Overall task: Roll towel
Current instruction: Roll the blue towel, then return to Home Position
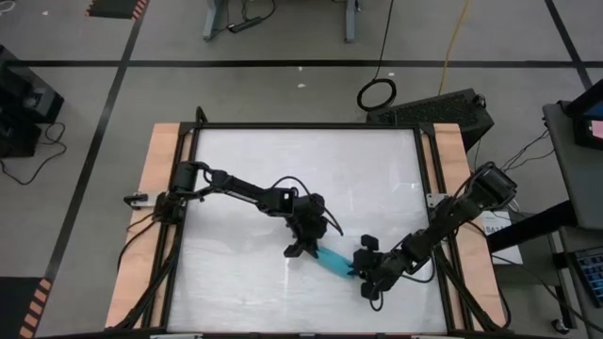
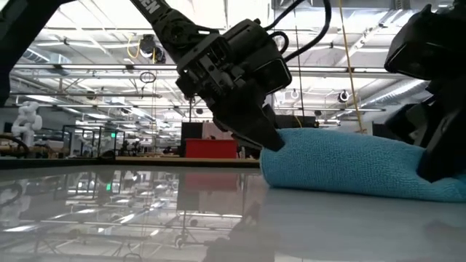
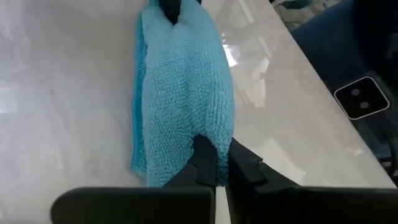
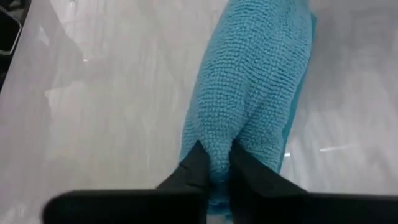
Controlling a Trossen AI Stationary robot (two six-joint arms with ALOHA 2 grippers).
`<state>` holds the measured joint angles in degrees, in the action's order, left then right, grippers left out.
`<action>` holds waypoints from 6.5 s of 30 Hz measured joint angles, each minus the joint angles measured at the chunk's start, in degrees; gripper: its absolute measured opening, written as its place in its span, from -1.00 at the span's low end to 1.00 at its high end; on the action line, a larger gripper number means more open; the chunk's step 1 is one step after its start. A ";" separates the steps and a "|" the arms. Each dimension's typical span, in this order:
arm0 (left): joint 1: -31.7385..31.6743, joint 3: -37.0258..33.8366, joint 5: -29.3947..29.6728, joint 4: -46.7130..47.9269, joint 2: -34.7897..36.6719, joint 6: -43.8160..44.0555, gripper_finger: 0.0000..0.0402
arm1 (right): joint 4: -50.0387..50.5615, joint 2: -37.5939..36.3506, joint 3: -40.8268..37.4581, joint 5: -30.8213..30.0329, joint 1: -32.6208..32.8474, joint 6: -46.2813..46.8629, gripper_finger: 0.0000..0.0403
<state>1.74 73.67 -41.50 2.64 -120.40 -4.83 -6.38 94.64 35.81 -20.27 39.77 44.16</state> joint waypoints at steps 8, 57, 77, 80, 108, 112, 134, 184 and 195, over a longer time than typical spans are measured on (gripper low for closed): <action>-1.16 0.07 0.62 4.43 0.00 -0.97 -0.95 | 3.10 0.05 0.04 1.07 -3.01 -5.81 -0.84; -19.39 -0.22 7.88 29.89 8.75 -15.07 0.00 | 2.59 -4.92 -0.60 27.12 -43.93 -45.47 -0.26; -15.84 -0.06 19.14 30.73 36.21 -8.16 0.19 | 15.36 -35.76 -0.39 24.85 -44.15 -42.86 0.14; -12.73 -0.07 26.84 32.96 41.09 -7.40 0.19 | 17.44 -42.64 -0.37 26.33 -43.55 -41.16 0.10; 2.41 -54.88 71.82 -0.56 94.16 29.11 0.19 | 40.73 -92.38 -0.17 17.27 -43.06 -37.75 -0.15; 2.42 -55.96 72.35 -0.40 95.91 28.71 0.19 | 40.67 -92.79 -0.17 17.14 -43.06 -35.55 -0.15; 2.71 -61.35 64.60 10.42 103.14 37.10 0.19 | 40.41 -94.43 -2.09 15.79 -43.04 -32.86 -0.15; 6.16 -70.84 67.52 0.82 109.20 35.62 0.19 | 31.48 -94.43 -13.14 11.32 -43.05 -25.31 -0.15; 6.16 -70.84 67.50 0.82 109.20 35.64 0.19 | 31.48 -94.43 -13.14 11.32 -43.05 -25.31 -0.15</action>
<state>7.90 2.83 26.00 3.46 -11.20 30.81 25.10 0.21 22.68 -8.95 -3.28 18.85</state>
